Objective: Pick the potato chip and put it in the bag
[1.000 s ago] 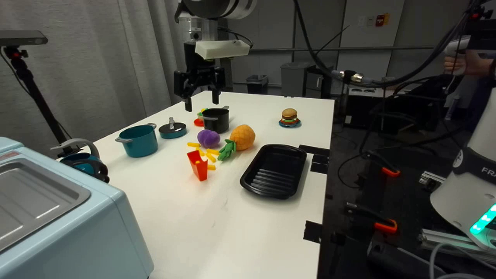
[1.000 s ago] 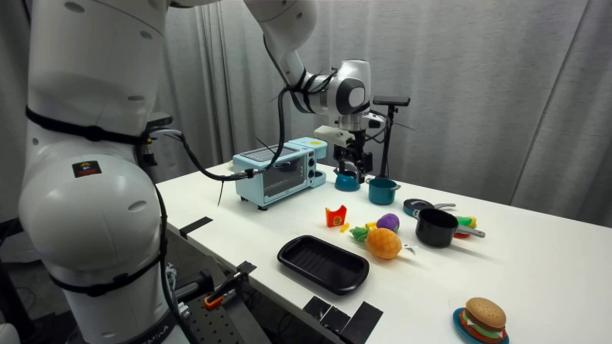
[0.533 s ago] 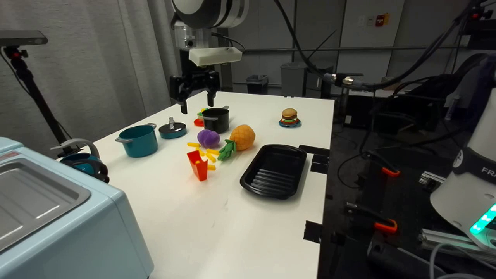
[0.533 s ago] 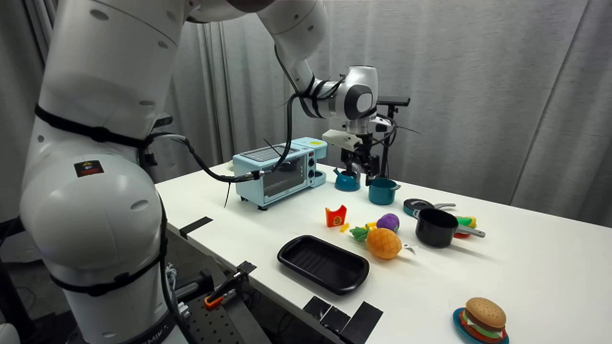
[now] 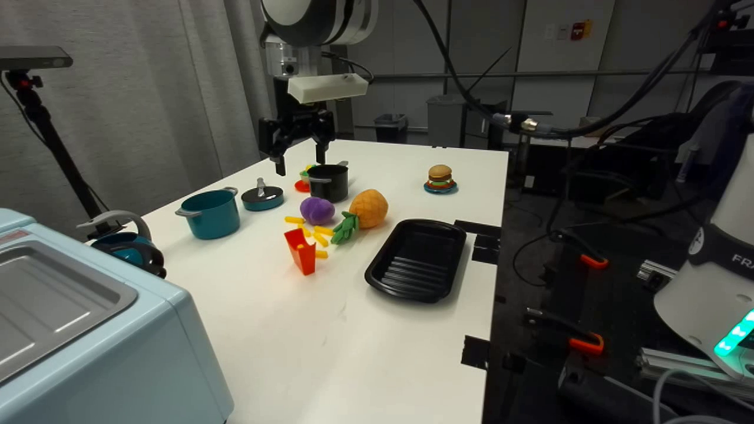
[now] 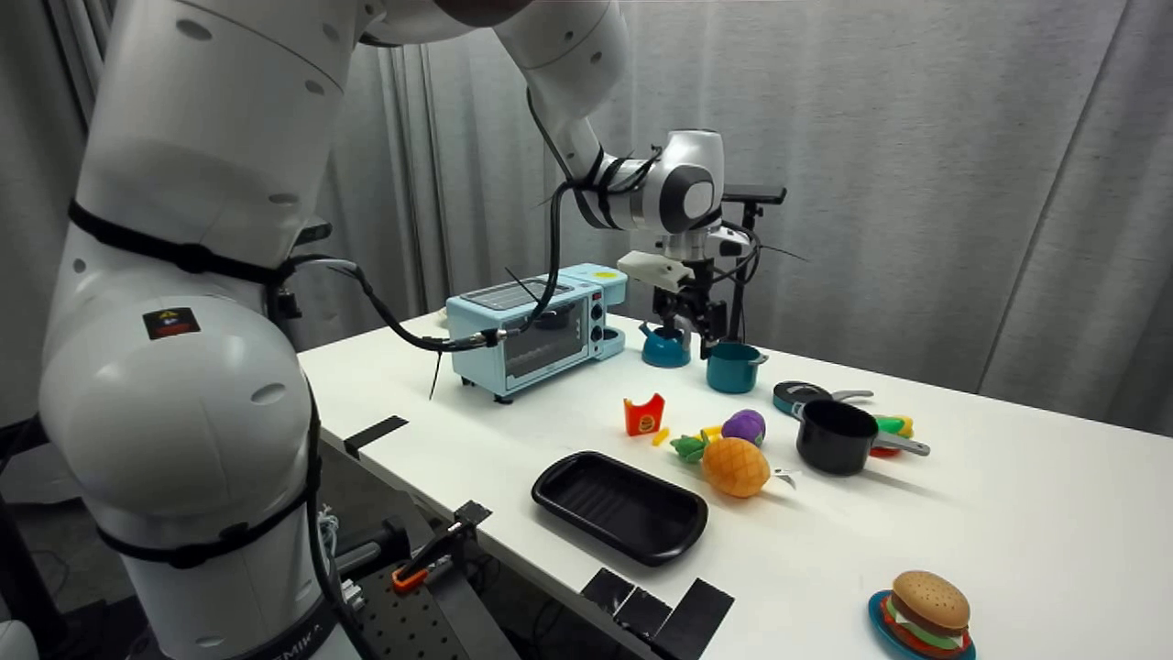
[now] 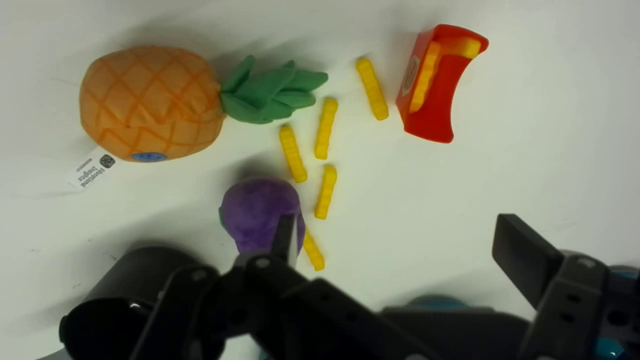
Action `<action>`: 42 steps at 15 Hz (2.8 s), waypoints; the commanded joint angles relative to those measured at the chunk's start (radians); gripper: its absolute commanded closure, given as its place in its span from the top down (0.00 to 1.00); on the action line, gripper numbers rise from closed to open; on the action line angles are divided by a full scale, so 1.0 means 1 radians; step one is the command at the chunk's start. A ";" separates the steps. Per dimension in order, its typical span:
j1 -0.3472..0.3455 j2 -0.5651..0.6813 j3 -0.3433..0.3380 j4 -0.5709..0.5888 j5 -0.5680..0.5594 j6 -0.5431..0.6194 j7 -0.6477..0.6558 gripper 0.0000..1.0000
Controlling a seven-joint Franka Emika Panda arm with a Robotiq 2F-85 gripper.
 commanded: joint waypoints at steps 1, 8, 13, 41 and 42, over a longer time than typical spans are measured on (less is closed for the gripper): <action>0.021 0.053 -0.024 0.028 0.002 0.054 0.021 1.00; 0.042 0.166 -0.037 0.026 0.022 0.216 0.068 1.00; 0.060 0.257 -0.062 0.070 0.037 0.279 0.098 1.00; 0.132 0.505 -0.153 0.314 0.055 0.279 0.177 0.12; 0.134 0.505 -0.154 0.315 0.055 0.280 0.177 0.04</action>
